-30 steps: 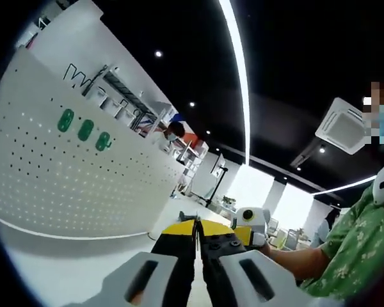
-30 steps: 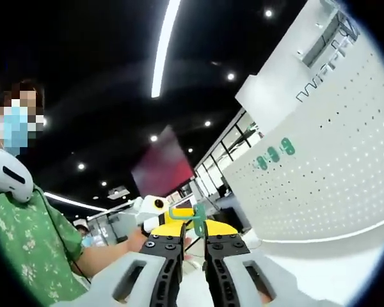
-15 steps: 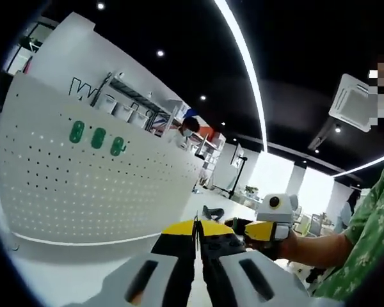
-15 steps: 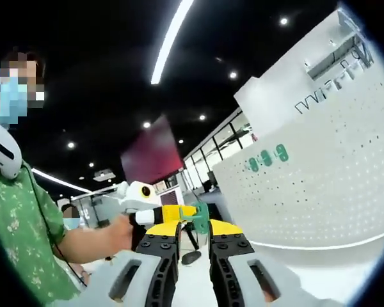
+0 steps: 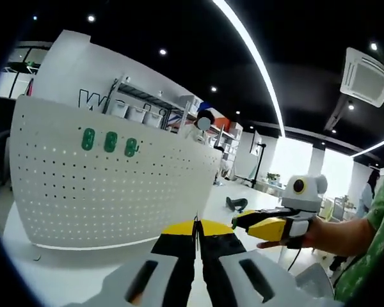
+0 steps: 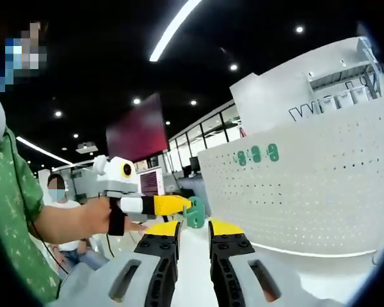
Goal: Insert the hook assembly into the mounting plate slot until the hook locks in place.
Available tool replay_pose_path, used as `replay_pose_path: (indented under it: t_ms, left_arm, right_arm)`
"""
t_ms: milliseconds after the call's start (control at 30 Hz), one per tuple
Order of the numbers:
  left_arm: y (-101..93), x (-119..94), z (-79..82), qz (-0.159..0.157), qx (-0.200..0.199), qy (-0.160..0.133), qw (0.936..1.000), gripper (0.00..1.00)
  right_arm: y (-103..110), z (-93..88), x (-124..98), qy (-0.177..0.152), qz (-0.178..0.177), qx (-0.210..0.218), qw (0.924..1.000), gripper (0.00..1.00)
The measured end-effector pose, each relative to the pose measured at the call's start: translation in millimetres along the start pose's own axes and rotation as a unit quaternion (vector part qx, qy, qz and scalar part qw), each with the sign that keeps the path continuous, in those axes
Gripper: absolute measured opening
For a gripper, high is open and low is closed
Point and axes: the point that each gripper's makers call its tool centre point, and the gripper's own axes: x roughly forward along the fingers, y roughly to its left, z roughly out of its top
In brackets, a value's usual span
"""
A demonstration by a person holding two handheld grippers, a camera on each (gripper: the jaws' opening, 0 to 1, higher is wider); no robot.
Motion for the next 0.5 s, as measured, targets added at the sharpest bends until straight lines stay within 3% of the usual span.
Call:
replay_pose_path:
  t_ms: [167, 333, 500]
  left_arm:
    - [2.2, 4.4, -0.8, 0.019, 0.01, 0.001, 0.9998, 0.02]
    - [-0.9, 9.9, -3.2, 0.024, 0.017, 0.007, 0.9995, 0.02]
    - [-0.7, 11.8, -3.0, 0.032, 0.021, 0.007, 0.9992, 0.02]
  right_arm:
    - [-0.7, -2.9, 3.7, 0.015, -0.013, -0.024, 0.9995, 0.16]
    - [-10.5, -4.3, 8.2, 0.032, -0.051, -0.049, 0.997, 0.16]
    - [-11.1, -5.6, 12.3, 0.041, -0.058, -0.067, 0.9952, 0.15]
